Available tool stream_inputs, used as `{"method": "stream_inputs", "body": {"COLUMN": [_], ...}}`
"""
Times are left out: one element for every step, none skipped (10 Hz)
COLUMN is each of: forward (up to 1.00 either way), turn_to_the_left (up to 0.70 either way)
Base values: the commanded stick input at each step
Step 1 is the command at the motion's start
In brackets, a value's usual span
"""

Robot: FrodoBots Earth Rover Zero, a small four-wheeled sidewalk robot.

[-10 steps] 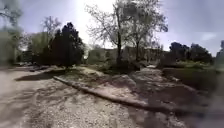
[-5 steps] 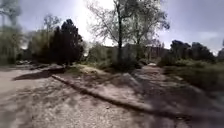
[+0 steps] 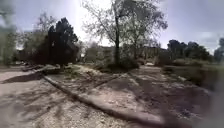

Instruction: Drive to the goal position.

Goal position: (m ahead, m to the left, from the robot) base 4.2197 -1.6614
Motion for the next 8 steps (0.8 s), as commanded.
{"method": "stream_inputs", "body": {"forward": [0.7,0.7,0.7,0.7,0.7,0.7,0.7,0.7], "turn_to_the_left": [-0.35,-0.35,-0.35,-0.35,-0.35,-0.35,-0.35,-0.29]}}
